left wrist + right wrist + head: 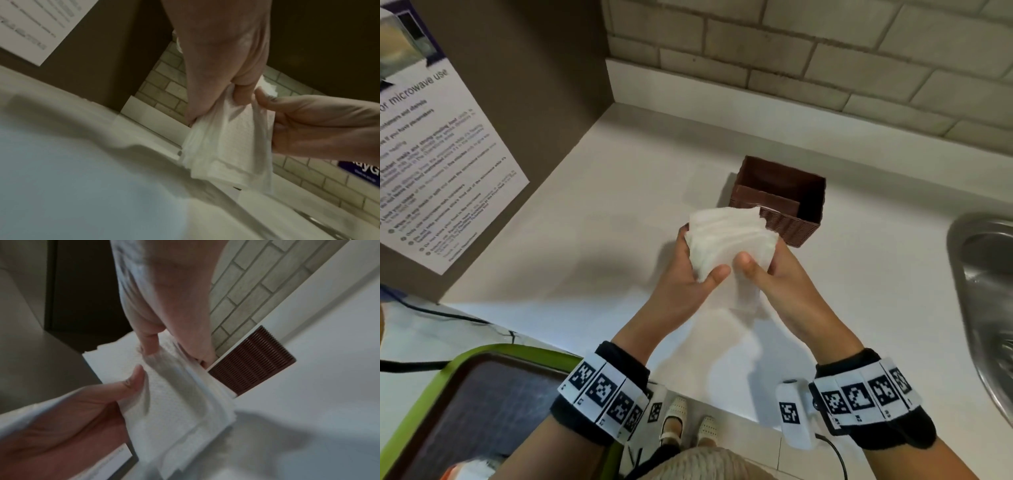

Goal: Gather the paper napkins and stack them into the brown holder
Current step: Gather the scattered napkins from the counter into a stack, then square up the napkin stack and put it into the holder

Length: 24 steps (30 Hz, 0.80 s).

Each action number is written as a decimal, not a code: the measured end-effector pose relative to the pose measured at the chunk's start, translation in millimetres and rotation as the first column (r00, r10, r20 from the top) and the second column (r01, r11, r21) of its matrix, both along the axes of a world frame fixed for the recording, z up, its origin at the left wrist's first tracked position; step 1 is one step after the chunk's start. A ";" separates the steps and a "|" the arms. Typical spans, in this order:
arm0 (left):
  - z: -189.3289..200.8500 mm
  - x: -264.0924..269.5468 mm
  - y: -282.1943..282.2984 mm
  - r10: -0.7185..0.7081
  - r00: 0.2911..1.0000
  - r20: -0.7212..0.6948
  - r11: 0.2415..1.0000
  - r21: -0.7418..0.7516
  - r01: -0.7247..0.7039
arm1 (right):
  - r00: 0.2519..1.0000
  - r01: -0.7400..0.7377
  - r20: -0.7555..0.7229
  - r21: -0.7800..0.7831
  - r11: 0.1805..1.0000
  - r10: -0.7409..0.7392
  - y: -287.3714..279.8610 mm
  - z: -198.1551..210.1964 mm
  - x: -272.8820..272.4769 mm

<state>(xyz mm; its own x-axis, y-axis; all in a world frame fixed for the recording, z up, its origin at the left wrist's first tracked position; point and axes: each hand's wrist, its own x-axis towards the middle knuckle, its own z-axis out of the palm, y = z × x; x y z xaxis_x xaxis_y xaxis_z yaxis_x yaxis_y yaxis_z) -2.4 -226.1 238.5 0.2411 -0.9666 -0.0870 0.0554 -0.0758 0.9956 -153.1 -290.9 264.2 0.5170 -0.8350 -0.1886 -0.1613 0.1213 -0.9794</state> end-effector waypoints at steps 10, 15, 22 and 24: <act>-23.7 -5.2 -2.1 -0.028 0.994 0.109 0.998 0.054 0.022 | 0.995 0.065 -0.077 -0.041 0.997 -0.068 11.3 -28.9 1.2; -0.4 -5.4 -3.2 -0.042 0.999 -0.007 0.983 0.179 0.042 | 0.963 0.267 -0.028 -0.015 0.963 -0.268 6.9 -15.5 10.3; -3.4 -10.4 7.8 0.135 0.871 -0.472 0.978 0.202 -0.042 | 0.815 0.445 0.190 0.401 0.801 -0.548 2.7 -4.7 18.2; -3.9 -16.5 7.8 0.161 0.875 -0.456 0.981 0.170 -0.091 | 0.807 0.422 0.203 0.459 0.782 -0.554 7.6 -6.9 21.7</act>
<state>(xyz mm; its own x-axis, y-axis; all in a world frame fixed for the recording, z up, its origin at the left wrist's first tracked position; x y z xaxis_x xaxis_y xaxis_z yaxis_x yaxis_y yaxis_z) -19.0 -218.2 234.6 0.2580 -0.9003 -0.3505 0.5283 -0.1722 0.8314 -131.4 -283.3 257.2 0.1430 -0.8859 -0.4413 0.3254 0.4632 -0.8244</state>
